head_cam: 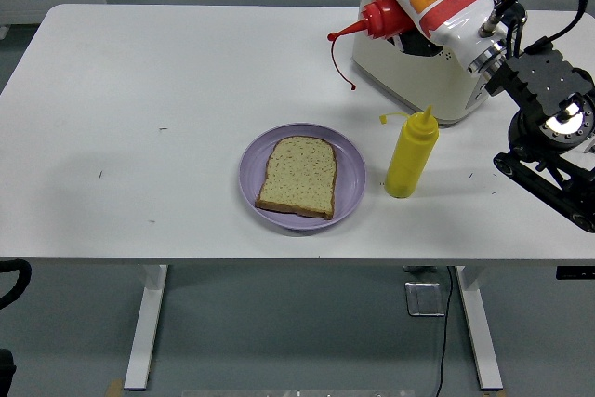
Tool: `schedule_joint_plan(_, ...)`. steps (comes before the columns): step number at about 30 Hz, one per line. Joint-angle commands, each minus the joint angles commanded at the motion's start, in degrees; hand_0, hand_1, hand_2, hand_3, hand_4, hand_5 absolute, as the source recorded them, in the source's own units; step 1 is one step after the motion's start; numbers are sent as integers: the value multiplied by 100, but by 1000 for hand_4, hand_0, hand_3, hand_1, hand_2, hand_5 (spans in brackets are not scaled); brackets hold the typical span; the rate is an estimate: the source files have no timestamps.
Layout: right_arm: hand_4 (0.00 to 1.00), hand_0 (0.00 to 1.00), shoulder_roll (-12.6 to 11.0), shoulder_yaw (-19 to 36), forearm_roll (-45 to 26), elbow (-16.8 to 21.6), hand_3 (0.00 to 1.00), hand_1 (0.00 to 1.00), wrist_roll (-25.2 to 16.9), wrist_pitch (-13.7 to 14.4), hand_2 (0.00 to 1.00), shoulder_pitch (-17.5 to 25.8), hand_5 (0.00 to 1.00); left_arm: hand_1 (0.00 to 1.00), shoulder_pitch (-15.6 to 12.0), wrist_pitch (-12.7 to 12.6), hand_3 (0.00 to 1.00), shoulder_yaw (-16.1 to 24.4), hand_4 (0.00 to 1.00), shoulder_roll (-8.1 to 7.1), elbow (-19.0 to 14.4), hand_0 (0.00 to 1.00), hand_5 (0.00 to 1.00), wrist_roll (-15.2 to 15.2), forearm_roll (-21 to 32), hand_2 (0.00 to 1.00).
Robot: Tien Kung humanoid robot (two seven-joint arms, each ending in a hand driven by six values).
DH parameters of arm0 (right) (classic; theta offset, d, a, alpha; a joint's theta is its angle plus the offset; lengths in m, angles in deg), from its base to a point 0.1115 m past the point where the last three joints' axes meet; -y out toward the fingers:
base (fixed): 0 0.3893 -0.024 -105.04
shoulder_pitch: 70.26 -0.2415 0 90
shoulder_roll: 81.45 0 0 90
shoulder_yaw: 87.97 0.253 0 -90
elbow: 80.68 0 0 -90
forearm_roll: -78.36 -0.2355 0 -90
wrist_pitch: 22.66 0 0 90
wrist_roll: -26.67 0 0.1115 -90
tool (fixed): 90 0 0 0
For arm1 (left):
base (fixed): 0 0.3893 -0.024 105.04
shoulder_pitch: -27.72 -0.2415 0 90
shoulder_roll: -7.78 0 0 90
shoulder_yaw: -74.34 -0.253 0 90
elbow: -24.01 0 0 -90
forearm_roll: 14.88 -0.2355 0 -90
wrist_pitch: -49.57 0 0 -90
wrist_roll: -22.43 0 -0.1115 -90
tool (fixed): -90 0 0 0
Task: Pick up the cup,pour liquid into bread,place the cup on the desk
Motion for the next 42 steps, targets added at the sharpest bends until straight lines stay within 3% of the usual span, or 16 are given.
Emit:
schedule_joint_plan(4, 793, 18, 57, -456, 0, -15, 270, 37, 35, -70, 178, -86, 203, 735, 12, 1, 667, -9, 638, 7, 2, 721, 998, 2, 0, 732)
schedule_joint_plan(15, 788, 27, -67, 114, 0, 61, 278, 44, 89, -132, 189, -206, 201, 735, 6, -5, 667, 33, 638, 3, 0, 721, 998, -4, 3, 732)
schedule_joint_plan(25, 777, 34, 131, -1064, 0, 3, 280, 49, 158, -374, 193, -554, 201, 735, 24, 2, 667, 18, 639, 20, 5, 720, 998, 2, 2, 732)
schedule_joint_plan(33, 774, 34, 29, -604, 0, 134, 280, 50, 224, -294, 193, -459, 204, 735, 8, -6, 667, 49, 639, 18, 2, 721, 998, -4, 2, 732)
schedule_joint_plan(37, 772, 38, 15, -256, 0, 234, 282, 51, 229, -54, 198, -254, 203, 735, 20, -3, 667, 36, 639, 18, -1, 721, 998, -5, -1, 732)
schedule_joint_plan(42, 772, 38, 73, 391, 0, 300, 282, 51, 175, 619, 198, 198, 203, 735, 16, -7, 667, 37, 639, 23, 2, 721, 998, -6, -1, 732)
